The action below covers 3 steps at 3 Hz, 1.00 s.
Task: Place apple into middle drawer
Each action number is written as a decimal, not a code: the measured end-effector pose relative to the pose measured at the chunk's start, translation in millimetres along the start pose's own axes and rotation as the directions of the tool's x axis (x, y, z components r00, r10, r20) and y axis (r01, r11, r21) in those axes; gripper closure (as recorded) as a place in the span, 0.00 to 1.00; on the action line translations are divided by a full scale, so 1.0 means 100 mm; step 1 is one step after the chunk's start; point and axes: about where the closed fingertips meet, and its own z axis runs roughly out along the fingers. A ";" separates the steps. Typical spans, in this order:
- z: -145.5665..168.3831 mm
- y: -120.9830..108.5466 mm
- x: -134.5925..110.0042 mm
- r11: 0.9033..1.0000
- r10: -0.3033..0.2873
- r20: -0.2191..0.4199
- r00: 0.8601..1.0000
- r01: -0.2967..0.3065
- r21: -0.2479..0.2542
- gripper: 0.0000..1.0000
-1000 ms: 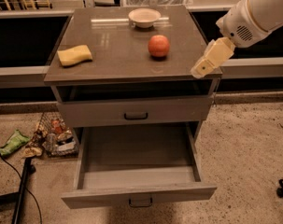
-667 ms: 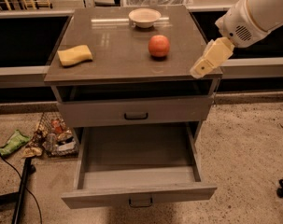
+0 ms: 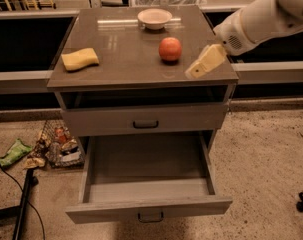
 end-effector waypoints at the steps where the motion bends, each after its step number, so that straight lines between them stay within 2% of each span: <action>1: 0.41 -0.19 -0.10 0.999 0.036 0.073 0.997 -0.036 0.010 0.00; 2: 0.69 -0.40 -0.17 0.996 0.078 0.136 0.988 -0.083 0.031 0.00; 3: 0.97 -0.64 -0.23 0.988 0.128 0.195 0.972 -0.143 0.061 0.00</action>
Offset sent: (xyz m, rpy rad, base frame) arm 0.1104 0.0315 -0.0387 0.2228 -0.0911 -0.1098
